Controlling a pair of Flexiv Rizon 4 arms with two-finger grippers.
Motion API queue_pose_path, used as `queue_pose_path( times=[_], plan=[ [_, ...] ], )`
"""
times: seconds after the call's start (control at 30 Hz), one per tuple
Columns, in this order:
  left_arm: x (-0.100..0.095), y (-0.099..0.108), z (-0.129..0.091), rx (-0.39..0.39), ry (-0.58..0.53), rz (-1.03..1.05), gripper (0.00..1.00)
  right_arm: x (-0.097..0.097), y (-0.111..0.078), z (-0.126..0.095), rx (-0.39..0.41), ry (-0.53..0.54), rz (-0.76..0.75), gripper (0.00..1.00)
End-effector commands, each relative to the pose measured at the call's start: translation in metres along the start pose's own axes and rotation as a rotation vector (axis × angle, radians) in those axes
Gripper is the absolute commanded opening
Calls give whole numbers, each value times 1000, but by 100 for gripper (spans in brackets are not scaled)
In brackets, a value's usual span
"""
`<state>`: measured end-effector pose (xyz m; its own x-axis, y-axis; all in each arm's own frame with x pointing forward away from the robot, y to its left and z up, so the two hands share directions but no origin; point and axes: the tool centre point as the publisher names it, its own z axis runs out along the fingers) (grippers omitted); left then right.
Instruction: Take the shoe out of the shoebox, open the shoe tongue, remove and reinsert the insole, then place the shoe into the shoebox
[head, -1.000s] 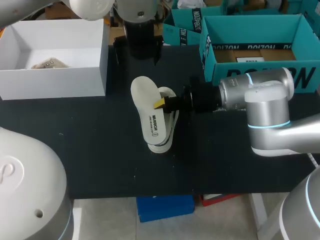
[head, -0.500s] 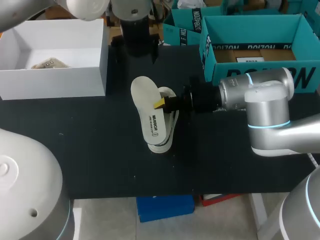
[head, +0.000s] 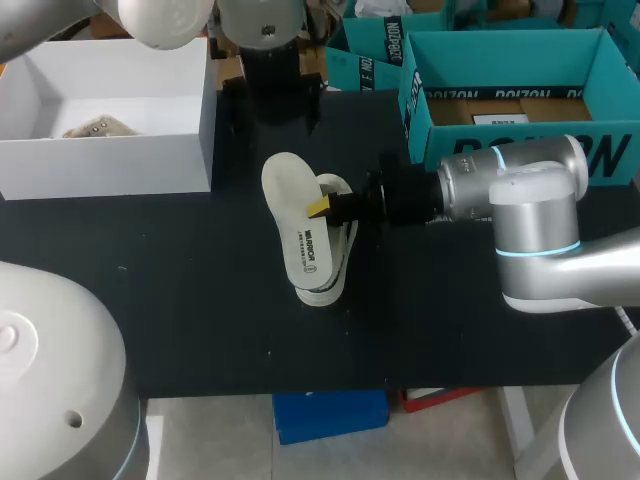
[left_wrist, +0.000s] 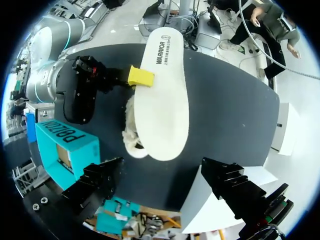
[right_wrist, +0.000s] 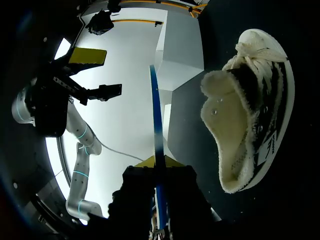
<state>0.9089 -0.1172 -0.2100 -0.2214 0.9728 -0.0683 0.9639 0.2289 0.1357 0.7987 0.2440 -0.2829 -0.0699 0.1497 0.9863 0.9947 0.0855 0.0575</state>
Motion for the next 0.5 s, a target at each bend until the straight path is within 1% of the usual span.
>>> queue_pose_path(
  times=[0.03, 0.5],
  plan=[
    [10, -18, -6, -37, -9, -3, 100, -1, 0, 2, -3, 0, 0, 0],
    [14, -84, -14, -36, -21, 7, 100, -1, 0, 2, -3, 0, 0, 0]
  ],
)
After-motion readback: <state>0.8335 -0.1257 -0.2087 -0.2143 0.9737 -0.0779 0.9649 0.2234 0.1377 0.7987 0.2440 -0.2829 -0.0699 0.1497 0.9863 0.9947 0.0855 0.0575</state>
